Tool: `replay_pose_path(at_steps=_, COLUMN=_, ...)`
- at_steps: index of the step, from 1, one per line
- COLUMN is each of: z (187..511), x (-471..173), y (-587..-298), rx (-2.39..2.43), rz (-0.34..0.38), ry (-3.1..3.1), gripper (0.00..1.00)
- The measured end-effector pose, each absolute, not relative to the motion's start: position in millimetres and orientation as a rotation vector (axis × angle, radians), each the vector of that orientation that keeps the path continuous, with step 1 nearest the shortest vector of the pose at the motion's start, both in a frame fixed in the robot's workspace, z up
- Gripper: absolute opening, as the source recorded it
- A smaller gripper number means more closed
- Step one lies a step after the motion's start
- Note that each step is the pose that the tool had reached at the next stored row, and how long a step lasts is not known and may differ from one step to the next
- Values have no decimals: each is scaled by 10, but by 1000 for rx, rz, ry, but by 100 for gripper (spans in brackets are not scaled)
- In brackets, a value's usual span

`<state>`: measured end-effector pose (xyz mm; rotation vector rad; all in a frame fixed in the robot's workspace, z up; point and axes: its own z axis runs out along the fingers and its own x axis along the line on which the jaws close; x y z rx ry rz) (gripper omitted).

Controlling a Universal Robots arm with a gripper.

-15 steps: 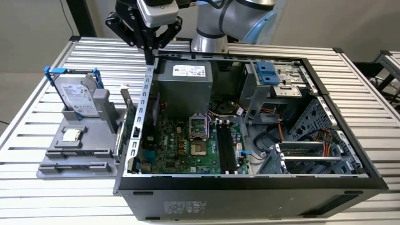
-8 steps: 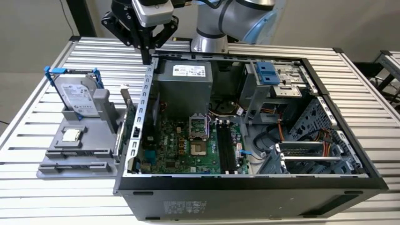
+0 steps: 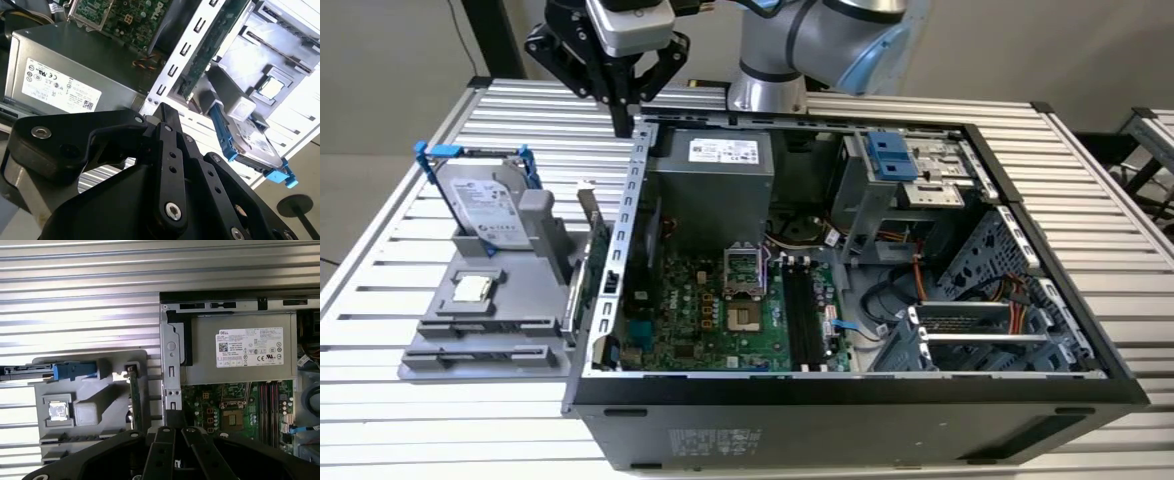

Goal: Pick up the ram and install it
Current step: 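Reach for the ram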

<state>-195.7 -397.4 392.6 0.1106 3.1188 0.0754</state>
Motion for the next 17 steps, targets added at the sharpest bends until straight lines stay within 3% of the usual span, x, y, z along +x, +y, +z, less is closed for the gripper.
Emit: replay_pose_path(at_steps=17, z=3926, x=-2135, y=-3971, rx=110, rz=75, ry=3119, gripper=0)
